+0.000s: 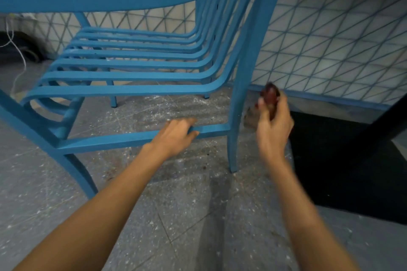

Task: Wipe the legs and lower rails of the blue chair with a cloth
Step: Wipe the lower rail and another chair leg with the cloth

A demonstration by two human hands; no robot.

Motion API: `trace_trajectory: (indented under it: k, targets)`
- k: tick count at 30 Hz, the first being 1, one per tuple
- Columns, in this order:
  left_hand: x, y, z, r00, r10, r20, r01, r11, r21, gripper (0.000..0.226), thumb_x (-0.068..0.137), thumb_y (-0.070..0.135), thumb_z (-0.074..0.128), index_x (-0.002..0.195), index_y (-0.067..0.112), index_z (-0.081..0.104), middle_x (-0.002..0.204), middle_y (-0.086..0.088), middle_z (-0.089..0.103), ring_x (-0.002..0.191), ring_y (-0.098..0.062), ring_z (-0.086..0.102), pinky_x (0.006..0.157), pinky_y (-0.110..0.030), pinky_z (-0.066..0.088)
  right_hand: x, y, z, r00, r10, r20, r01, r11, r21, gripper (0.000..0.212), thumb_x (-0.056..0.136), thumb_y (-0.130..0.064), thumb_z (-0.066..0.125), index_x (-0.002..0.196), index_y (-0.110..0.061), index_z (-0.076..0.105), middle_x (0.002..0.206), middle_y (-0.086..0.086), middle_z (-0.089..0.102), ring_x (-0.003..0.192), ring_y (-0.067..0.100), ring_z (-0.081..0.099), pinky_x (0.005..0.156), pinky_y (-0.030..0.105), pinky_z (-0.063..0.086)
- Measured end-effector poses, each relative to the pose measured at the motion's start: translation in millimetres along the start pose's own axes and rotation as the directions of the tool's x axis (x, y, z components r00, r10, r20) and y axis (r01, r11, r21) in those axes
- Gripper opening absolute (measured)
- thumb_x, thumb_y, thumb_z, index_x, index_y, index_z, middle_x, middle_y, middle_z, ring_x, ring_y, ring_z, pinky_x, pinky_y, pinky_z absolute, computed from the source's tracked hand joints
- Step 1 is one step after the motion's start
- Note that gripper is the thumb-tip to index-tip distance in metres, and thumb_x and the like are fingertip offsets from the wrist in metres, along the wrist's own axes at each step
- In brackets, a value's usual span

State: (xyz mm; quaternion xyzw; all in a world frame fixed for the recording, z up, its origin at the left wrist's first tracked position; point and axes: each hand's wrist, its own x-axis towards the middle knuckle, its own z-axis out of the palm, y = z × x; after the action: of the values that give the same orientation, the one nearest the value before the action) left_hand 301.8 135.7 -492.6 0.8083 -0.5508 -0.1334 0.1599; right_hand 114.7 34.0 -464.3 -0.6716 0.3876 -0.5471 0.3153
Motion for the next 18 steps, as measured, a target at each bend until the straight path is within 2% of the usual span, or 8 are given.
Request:
trace_trajectory:
  k: [1,3,5,7,9,13,16,18]
  targets:
    - [5.9,5.8,3.8,1.000,0.008,0.016,-0.008,1.000,-0.007,0.045,0.097,0.030,0.047,0.138,0.014,0.043,0.129,-0.014,0.057,0.116,-0.032,0.054,0.098,-0.047,0.043,20.4,-6.1,-2.3,0.995,-0.071,0.066,0.073,0.997,-0.027,0.041,0.095,-0.020,0.055,0.134,-0.010,0.048,0.122,0.001,0.061,0.106,0.004,0.057,0.088,0.002,0.038]
    - [16.0,13.6,11.4,0.999,0.024,0.039,-0.024,1.000,-0.002,0.038,0.097,0.028,0.047,0.133,0.015,0.049,0.124,-0.013,0.059,0.111,-0.032,0.056,0.093,-0.047,0.046,57.7,-17.8,-7.7,0.950,-0.203,0.236,0.224,0.972,-0.066,0.045,0.094,-0.020,0.057,0.135,-0.012,0.040,0.114,-0.007,0.060,0.090,-0.012,0.056,0.080,0.000,0.038]
    - [22.0,18.7,19.7,0.999,0.029,0.038,-0.029,1.000,0.009,0.032,0.097,0.027,0.046,0.125,0.016,0.055,0.116,-0.012,0.062,0.106,-0.033,0.058,0.090,-0.046,0.046,79.9,-22.4,-13.1,0.885,-0.263,0.384,0.324,0.940,-0.103,0.045,0.093,-0.022,0.058,0.130,-0.010,0.034,0.093,-0.012,0.062,0.077,-0.012,0.057,0.070,0.006,0.042]
    - [24.4,20.9,26.6,1.000,0.019,-0.006,-0.019,1.000,0.013,0.032,0.098,0.029,0.045,0.124,0.015,0.057,0.114,-0.012,0.063,0.105,-0.033,0.057,0.092,-0.046,0.043,86.1,-18.2,-14.2,0.852,-0.274,0.446,0.353,0.930,-0.102,0.040,0.094,-0.025,0.057,0.123,-0.009,0.034,0.086,-0.014,0.061,0.075,-0.010,0.059,0.067,0.009,0.043]
    - [24.0,20.6,33.8,0.999,0.020,-0.049,-0.018,0.999,0.050,0.033,0.099,0.030,0.041,0.124,0.015,0.056,0.114,-0.010,0.062,0.104,-0.032,0.056,0.095,-0.044,0.039,80.7,-13.1,-10.0,0.862,-0.272,0.428,0.324,0.945,-0.053,0.032,0.093,-0.025,0.058,0.114,-0.012,0.038,0.089,-0.013,0.062,0.078,-0.011,0.059,0.068,0.009,0.044]
    - [23.9,18.7,40.4,0.994,0.038,-0.101,-0.031,0.997,0.070,0.034,0.100,0.031,0.038,0.127,0.018,0.054,0.112,-0.005,0.060,0.104,-0.029,0.055,0.092,-0.042,0.034,59.3,-4.6,3.1,0.926,-0.290,0.240,0.274,0.957,0.097,0.020,0.092,-0.024,0.060,0.101,-0.016,0.043,0.080,-0.014,0.053,0.073,-0.003,0.054,0.067,0.020,0.047]
    - [25.4,17.1,44.5,0.989,0.036,-0.140,-0.026,0.997,0.073,0.036,0.099,0.033,0.039,0.131,0.022,0.052,0.119,-0.003,0.060,0.108,-0.028,0.054,0.094,-0.041,0.033,38.3,17.0,11.0,0.936,-0.295,0.192,0.293,0.955,0.037,0.020,0.091,-0.023,0.062,0.103,-0.010,0.052,0.075,-0.020,0.050,0.067,-0.009,0.051,0.064,0.008,0.040]
    - [23.3,17.3,46.9,0.987,0.037,-0.157,-0.023,0.996,0.087,0.037,0.099,0.034,0.038,0.132,0.023,0.051,0.121,-0.002,0.059,0.110,-0.027,0.052,0.095,-0.041,0.032,19.7,40.2,16.2,0.941,-0.279,0.192,0.289,0.957,-0.024,0.029,0.090,-0.019,0.063,0.113,-0.002,0.056,0.083,-0.019,0.056,0.072,-0.010,0.053,0.069,0.001,0.039]
